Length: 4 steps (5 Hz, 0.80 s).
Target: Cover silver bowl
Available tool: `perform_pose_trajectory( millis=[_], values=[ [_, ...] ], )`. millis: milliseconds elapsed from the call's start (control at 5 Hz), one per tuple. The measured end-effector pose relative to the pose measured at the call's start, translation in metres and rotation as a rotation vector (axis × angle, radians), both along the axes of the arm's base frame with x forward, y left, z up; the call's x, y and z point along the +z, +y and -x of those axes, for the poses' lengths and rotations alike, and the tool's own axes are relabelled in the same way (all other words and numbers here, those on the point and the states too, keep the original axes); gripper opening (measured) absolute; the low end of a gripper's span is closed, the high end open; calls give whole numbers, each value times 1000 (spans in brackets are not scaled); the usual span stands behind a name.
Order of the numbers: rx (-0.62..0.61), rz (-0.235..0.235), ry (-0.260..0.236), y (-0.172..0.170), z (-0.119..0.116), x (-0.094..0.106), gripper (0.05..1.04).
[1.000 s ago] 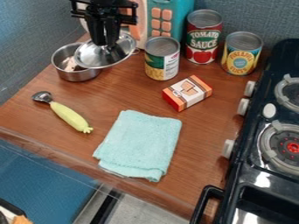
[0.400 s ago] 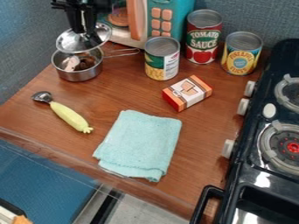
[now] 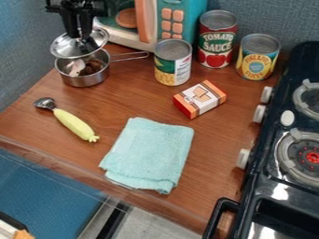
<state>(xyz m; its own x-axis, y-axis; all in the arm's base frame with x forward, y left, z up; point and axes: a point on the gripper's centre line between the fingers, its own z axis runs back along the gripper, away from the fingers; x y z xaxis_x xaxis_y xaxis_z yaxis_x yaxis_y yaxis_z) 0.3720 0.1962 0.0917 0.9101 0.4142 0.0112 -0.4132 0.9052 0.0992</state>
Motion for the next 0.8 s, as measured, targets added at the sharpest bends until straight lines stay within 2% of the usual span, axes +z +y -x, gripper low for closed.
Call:
perform_pose_trajectory(
  millis=[200,800],
  values=[
    [7,-11,4,6,1,-4,266],
    [34,-49,42,13,4,-38,266]
  ],
)
